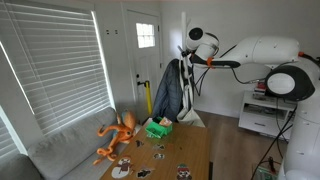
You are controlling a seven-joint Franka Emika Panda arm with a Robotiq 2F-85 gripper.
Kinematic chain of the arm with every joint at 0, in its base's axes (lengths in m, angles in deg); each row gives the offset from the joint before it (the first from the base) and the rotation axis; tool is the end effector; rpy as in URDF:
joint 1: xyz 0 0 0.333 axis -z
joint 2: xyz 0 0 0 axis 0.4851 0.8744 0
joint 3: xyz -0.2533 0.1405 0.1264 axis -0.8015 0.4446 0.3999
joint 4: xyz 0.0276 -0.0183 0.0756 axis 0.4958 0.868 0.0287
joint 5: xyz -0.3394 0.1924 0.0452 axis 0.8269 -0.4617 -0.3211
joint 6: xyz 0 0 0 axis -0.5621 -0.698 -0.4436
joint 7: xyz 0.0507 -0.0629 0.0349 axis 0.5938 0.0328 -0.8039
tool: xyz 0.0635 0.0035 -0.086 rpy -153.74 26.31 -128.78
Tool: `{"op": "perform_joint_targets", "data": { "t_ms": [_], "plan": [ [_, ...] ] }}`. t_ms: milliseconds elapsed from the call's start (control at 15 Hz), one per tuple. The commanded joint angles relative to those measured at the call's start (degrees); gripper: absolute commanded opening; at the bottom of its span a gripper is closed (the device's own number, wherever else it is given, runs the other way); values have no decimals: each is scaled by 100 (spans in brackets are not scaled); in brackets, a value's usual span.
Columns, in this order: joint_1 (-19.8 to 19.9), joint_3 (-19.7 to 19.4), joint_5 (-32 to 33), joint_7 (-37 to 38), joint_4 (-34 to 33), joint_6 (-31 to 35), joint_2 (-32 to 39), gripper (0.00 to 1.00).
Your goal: Pick up the white tote bag from the coat hanger stand and put it on the table
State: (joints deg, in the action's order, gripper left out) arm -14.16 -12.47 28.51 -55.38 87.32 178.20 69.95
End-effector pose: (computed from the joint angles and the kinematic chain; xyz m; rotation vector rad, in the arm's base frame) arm 0.5368 -0.3030 0.7562 1.9306 -0.7112 0.9815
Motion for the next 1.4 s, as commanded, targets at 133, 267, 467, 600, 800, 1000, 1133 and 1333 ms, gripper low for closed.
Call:
{"op": "perform_joint_targets", "data": {
  "t_ms": [133, 267, 467, 600, 800, 1000, 1133, 1333],
  "plan": [
    [7, -12, -1, 439, -13, 106, 61, 87],
    [-1, -3, -11, 527, -7, 124, 66, 85],
    [11, -10, -40, 655, -51, 147, 124, 82],
    [12, -5, -79, 681, -98, 161, 169, 82],
    [2, 16, -126, 650, -144, 213, 231, 85],
    [2, 11, -65, 692, -209, 231, 304, 86],
    [23, -10, -51, 719, -217, 214, 322, 61],
    [40, -41, -39, 782, -210, 197, 322, 39]
  ]
}}
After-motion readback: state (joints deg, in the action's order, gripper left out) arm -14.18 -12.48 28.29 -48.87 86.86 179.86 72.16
